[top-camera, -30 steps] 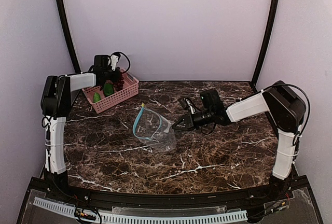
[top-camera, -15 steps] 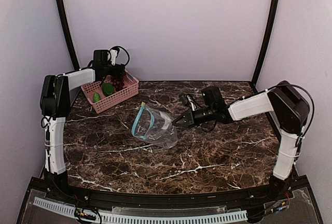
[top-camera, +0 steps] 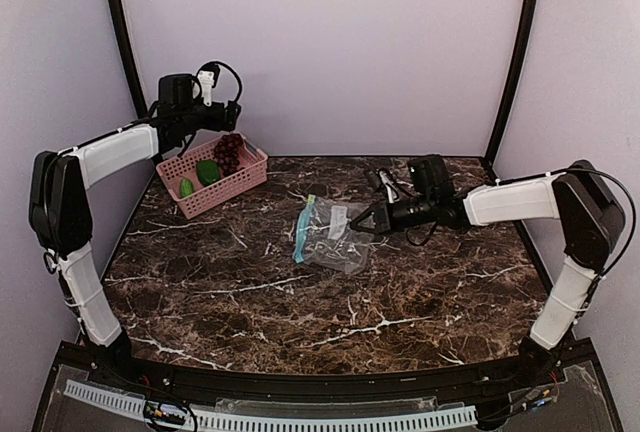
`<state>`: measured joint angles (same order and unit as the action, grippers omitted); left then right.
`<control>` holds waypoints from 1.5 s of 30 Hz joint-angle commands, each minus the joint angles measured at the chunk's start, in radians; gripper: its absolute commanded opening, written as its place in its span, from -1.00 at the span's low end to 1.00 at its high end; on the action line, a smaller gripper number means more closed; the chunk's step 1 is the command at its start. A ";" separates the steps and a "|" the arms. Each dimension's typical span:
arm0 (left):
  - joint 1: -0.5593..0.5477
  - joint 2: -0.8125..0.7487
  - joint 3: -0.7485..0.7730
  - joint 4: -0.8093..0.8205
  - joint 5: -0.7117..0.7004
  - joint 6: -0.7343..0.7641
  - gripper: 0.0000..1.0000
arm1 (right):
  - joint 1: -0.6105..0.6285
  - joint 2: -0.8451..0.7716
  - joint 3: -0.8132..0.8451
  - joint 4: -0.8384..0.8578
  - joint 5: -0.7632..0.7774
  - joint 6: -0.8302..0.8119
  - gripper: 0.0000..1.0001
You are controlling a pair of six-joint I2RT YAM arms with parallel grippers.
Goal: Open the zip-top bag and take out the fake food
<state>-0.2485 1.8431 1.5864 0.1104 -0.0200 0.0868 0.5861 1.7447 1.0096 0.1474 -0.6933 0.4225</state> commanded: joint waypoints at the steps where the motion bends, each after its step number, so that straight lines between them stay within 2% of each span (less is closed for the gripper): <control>1: -0.041 -0.048 -0.058 -0.086 -0.043 -0.111 0.98 | -0.012 -0.037 -0.017 -0.111 0.098 -0.095 -1.00; 2: -0.046 -0.053 -0.066 -0.117 -0.041 -0.115 0.98 | -0.013 -0.039 -0.019 -0.122 0.107 -0.102 -0.91; 4: -0.061 -0.073 -0.089 -0.152 -0.026 -0.125 0.98 | -0.017 -0.042 -0.020 -0.142 0.123 -0.120 -0.57; 7: -0.069 -0.121 -0.137 -0.163 0.000 -0.171 0.98 | -0.023 -0.048 -0.021 -0.189 0.150 -0.142 -0.22; 15: -0.067 -0.241 -0.225 -0.259 -0.029 -0.325 0.98 | -0.072 -0.146 -0.044 -0.243 0.170 -0.171 0.37; 19: -0.063 -0.307 -0.244 -0.329 -0.028 -0.345 0.98 | -0.117 -0.216 -0.065 -0.266 0.176 -0.190 0.80; 27: -0.063 -0.476 -0.404 -0.339 -0.014 -0.373 0.98 | -0.219 -0.364 -0.185 -0.198 0.174 -0.195 0.97; 35: -0.065 -0.599 -0.604 -0.336 0.006 -0.405 0.98 | -0.271 -0.487 -0.364 -0.029 0.195 -0.108 0.97; 40: -0.069 -0.671 -0.754 -0.280 -0.003 -0.427 0.98 | -0.273 -0.502 -0.463 0.088 0.181 -0.039 0.97; 45: -0.073 -0.680 -0.823 -0.270 -0.002 -0.470 0.98 | -0.273 -0.511 -0.528 0.148 0.175 -0.007 0.97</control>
<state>-0.3172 1.1873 0.8112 -0.1875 -0.0269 -0.3359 0.3195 1.2518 0.5205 0.1883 -0.5156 0.3691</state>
